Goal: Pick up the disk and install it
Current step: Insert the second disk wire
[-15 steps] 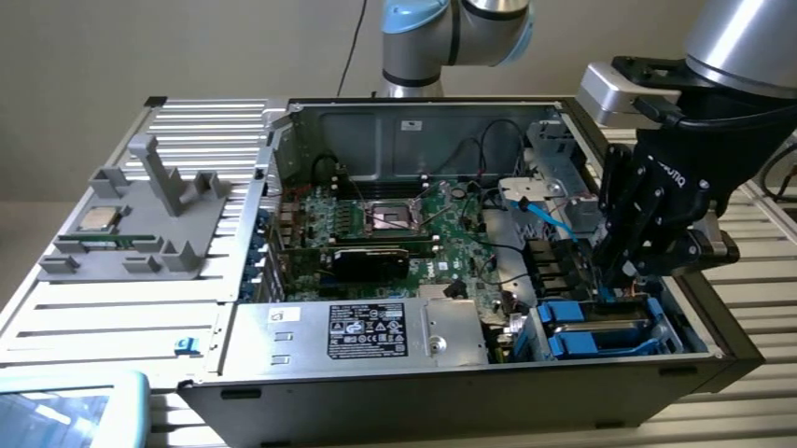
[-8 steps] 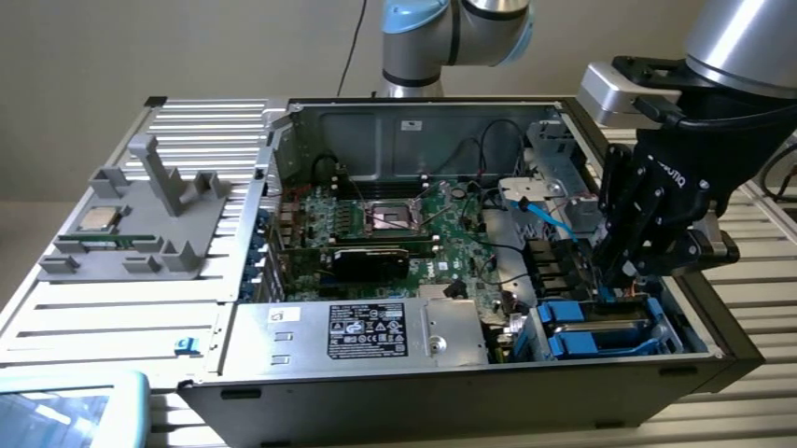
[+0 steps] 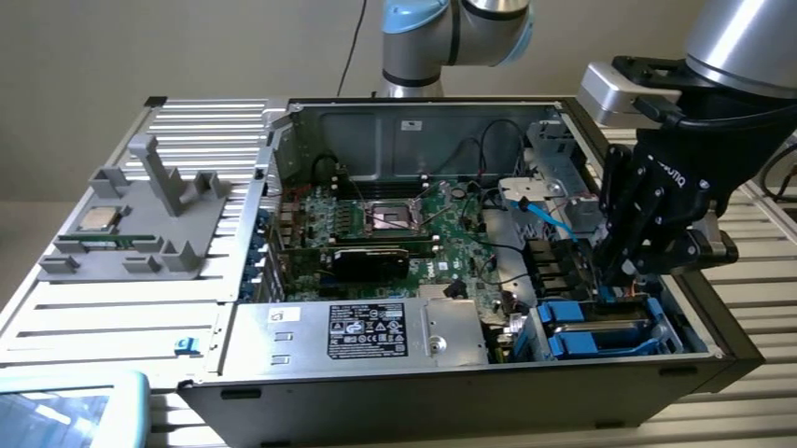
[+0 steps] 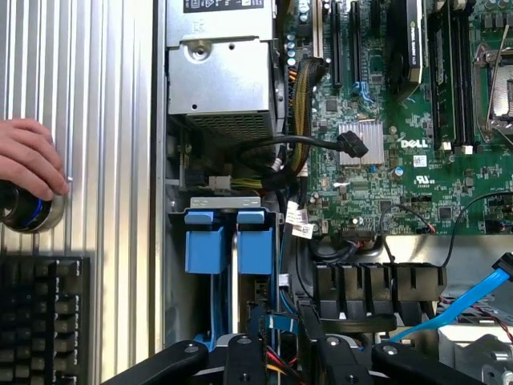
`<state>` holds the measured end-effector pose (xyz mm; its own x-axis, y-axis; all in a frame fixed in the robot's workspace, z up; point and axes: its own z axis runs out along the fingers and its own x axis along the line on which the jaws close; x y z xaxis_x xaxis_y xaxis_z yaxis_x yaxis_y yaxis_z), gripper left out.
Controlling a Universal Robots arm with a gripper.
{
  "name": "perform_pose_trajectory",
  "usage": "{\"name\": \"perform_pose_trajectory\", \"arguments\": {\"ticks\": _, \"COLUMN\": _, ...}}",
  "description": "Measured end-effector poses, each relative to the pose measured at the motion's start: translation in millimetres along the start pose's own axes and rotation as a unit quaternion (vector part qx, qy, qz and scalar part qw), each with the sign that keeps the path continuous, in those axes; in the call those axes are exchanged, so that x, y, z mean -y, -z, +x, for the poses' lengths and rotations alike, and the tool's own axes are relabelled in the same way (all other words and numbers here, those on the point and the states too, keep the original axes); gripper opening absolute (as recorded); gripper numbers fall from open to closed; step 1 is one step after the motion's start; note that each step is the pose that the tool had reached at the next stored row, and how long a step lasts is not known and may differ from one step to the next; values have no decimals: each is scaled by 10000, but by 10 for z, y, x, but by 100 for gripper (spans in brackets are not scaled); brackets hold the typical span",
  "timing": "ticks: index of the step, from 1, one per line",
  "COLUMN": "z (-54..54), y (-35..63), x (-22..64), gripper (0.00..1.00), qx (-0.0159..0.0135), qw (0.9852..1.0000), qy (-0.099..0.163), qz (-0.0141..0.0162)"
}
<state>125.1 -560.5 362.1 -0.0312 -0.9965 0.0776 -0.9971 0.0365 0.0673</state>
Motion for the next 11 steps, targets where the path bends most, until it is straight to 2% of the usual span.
{"name": "perform_pose_trajectory", "arguments": {"ticks": 1, "z": 0, "y": 0, "x": 0, "gripper": 22, "qx": 0, "qw": 10000, "qy": -1, "qz": 0}}
{"name": "perform_pose_trajectory", "arguments": {"ticks": 2, "z": 0, "y": 0, "x": 0, "gripper": 22, "qx": 0, "qw": 10000, "qy": -1, "qz": 0}}
{"name": "perform_pose_trajectory", "arguments": {"ticks": 4, "z": 0, "y": 0, "x": 0, "gripper": 11, "qx": 0, "qw": 10000, "qy": -2, "qz": 0}}
{"name": "perform_pose_trajectory", "arguments": {"ticks": 7, "z": 0, "y": 0, "x": -1, "gripper": 11, "qx": 2, "qw": 10000, "qy": -4, "qz": 3}}
{"name": "perform_pose_trajectory", "arguments": {"ticks": 8, "z": 0, "y": 1, "x": -1, "gripper": 11, "qx": 13, "qw": 10000, "qy": 16, "qz": 16}}
{"name": "perform_pose_trajectory", "arguments": {"ticks": 11, "z": 0, "y": -2, "x": -1, "gripper": 11, "qx": 90, "qw": 9997, "qy": 233, "qz": 32}}
